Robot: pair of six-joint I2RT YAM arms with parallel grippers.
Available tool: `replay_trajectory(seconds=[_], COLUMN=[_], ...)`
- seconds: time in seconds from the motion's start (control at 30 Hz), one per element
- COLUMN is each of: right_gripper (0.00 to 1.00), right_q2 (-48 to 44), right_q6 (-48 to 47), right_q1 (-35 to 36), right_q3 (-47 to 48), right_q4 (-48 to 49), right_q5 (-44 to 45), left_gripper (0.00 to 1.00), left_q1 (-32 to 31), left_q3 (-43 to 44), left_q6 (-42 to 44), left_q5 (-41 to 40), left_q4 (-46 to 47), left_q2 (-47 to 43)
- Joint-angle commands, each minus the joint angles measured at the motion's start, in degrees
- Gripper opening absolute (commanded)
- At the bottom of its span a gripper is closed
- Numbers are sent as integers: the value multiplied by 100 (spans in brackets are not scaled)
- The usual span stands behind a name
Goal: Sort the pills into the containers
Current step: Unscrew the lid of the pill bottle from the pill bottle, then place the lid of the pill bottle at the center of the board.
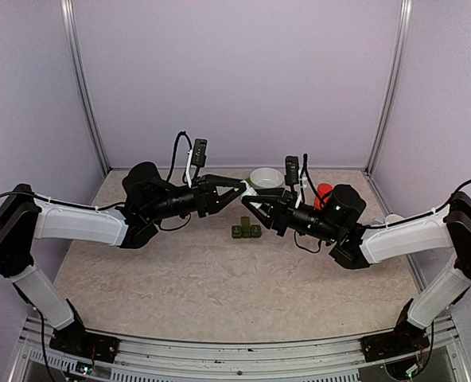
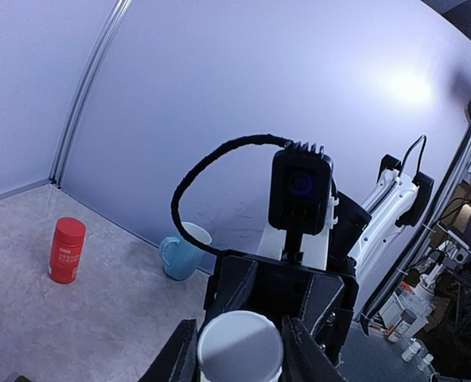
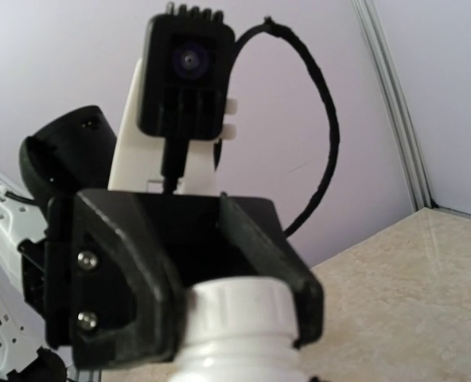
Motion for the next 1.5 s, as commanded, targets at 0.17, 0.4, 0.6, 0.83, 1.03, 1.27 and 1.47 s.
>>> replay_trajectory(seconds=[0.17, 0.4, 0.6, 0.83, 1.03, 1.27, 1.47], right_gripper=[16, 16, 16, 16, 17, 17, 17], right_q2=[-157, -19, 48, -190, -469, -771, -972], right_q6=[-620, -1444, -1774, -1884, -1897, -1932, -1986], right_q1=[-111, -110, -118, -116, -113, -110, -110], right_q3=[-41, -40, 112, -165, -360, -481, -530], right_q4=[-159, -87, -280, -281, -279, -397, -499], right_q5=[139, 124, 252, 402, 454, 521, 599], left_gripper=[32, 32, 32, 32, 33, 33, 33], left_q1=[37, -200, -368, -361, -283, -291, -352], left_q3=[-17, -5, -53, -278, -762, -1374, -1666], left_q6=[-404, -689, -752, -339, 78, 802, 1327], left_q5=[-201, -1497, -2549, -3320, -3952, -5160, -5955], left_q4=[-158, -893, -1344, -1857, -2041, -2082, -1776], left_q2=[-126, -358, -558, -917, -1107, -1004, -526])
